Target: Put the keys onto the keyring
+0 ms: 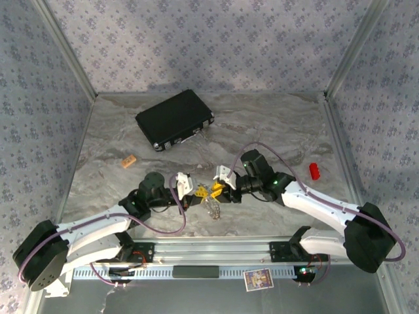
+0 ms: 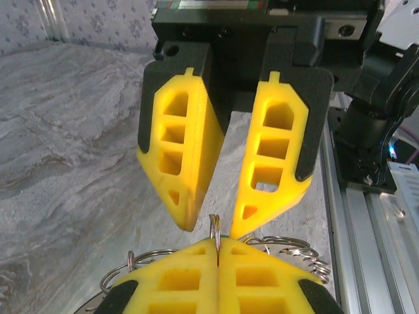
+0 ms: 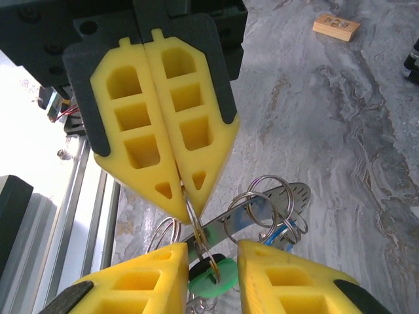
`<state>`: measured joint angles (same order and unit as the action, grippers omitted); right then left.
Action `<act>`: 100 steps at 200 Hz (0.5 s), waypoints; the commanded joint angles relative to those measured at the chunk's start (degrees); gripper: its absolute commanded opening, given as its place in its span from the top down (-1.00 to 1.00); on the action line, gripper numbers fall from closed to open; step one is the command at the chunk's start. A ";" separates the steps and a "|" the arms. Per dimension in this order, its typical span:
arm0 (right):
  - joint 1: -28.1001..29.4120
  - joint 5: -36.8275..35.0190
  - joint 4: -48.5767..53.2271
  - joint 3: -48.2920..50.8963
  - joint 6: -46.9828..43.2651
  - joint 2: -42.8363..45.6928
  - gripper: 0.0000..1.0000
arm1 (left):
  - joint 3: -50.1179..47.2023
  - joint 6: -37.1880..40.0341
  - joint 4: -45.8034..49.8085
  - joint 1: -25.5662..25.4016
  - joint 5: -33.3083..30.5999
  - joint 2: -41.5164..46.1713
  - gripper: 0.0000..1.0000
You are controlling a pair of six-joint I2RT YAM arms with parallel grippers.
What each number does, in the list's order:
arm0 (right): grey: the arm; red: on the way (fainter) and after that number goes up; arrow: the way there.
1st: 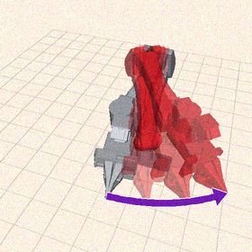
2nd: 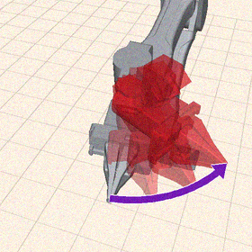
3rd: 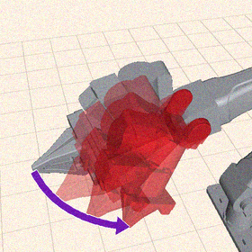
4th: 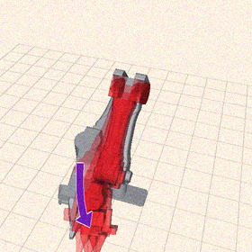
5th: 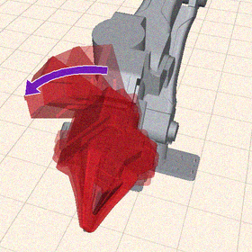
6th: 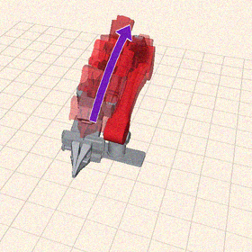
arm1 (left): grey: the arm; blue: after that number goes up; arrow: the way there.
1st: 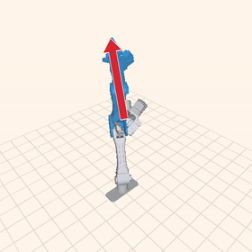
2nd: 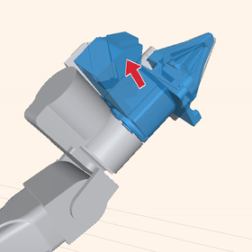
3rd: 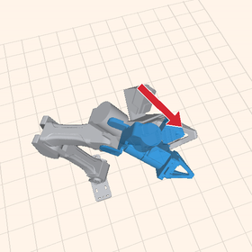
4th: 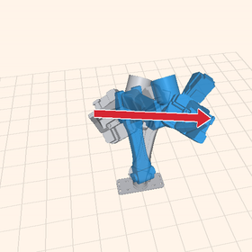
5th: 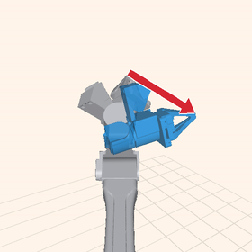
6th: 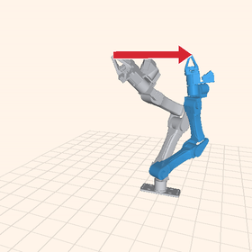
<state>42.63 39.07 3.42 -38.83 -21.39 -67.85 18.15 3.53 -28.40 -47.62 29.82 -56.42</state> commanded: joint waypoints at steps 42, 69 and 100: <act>-0.47 4.10 -3.63 0.26 2.07 -0.78 0.70 | -0.84 -1.46 -7.70 -0.02 2.28 -1.09 1.00; -0.52 4.51 -2.45 -0.15 1.48 -0.66 1.00 | -0.88 -1.51 -7.56 -0.01 2.04 -0.99 1.00; -0.59 3.78 2.37 -2.09 -0.85 -0.18 1.00 | 1.07 -0.95 -1.06 0.00 -2.34 0.17 0.59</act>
<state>42.24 42.28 1.78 -38.72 -20.45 -68.36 17.41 2.26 -31.33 -47.62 29.50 -57.54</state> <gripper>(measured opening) 0.053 0.090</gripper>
